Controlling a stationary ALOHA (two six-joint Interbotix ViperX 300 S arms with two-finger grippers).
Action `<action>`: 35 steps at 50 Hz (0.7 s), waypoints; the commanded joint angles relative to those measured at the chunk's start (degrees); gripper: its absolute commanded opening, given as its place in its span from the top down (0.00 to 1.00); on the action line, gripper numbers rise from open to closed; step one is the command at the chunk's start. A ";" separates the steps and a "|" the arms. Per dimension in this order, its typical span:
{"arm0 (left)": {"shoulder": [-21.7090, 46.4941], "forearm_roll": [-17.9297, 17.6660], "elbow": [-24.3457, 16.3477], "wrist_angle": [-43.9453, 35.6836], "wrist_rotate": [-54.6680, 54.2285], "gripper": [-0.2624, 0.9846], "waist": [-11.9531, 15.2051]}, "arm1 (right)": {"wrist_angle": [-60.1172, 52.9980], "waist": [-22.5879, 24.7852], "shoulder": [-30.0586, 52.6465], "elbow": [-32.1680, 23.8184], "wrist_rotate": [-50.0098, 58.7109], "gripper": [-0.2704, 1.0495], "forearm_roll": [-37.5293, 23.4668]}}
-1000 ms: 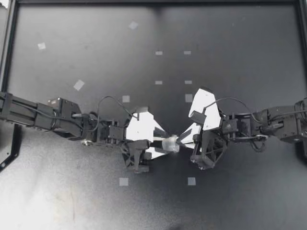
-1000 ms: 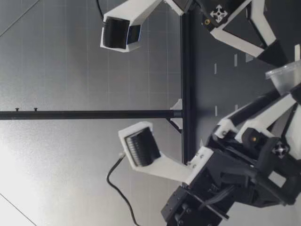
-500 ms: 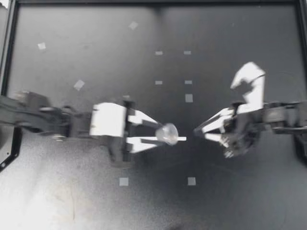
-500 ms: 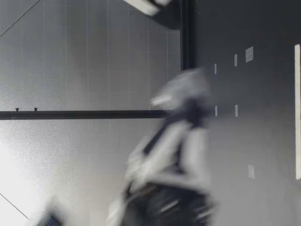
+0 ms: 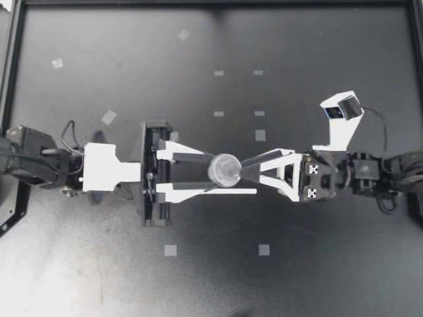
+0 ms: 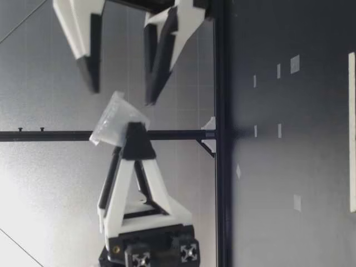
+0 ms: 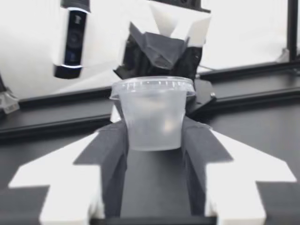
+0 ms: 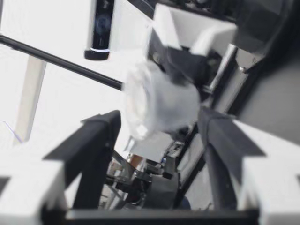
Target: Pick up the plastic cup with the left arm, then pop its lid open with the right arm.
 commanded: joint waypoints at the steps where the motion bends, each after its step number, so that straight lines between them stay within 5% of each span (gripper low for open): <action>1: -0.70 0.00 -0.79 0.00 0.09 0.72 -0.18 | -0.62 -0.26 -1.93 -1.23 -0.26 0.29 -0.88; 19: -0.79 0.00 -0.88 0.09 -0.88 0.72 -0.26 | -0.62 -1.58 -13.18 -2.29 -13.89 0.30 -7.56; 35: -1.23 -5.45 -0.70 -3.78 -16.17 0.72 -0.18 | 20.21 -6.15 -15.47 -1.14 -54.67 0.30 -13.62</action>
